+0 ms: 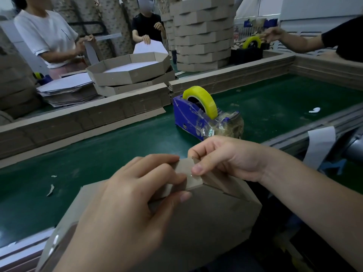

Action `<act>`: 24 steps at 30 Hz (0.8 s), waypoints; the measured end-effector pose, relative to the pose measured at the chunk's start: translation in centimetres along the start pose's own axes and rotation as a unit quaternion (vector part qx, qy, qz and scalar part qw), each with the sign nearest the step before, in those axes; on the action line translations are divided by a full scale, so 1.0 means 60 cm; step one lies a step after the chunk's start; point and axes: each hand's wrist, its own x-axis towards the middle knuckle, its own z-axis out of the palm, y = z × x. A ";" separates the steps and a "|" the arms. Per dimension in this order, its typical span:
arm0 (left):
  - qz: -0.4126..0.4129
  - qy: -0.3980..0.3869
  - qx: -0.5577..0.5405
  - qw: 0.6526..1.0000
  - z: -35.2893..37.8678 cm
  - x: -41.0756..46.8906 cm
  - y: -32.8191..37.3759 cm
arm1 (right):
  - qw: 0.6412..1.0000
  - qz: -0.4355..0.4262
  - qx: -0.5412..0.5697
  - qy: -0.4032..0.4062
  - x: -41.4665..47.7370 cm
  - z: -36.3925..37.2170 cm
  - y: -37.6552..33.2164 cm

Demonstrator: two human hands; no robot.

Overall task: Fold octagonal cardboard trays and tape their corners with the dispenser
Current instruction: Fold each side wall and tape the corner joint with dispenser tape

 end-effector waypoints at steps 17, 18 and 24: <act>-0.007 -0.018 -0.042 0.999 -0.014 0.000 0.008 | 0.989 0.041 -0.036 -0.136 0.016 -0.019 -0.015; -0.006 -0.019 -0.046 0.999 -0.014 0.000 0.007 | 0.989 0.038 -0.032 -0.137 0.017 -0.019 -0.013; -0.001 -0.049 -0.029 0.998 -0.017 0.007 0.006 | 0.992 0.022 -0.061 -0.109 0.016 -0.018 -0.008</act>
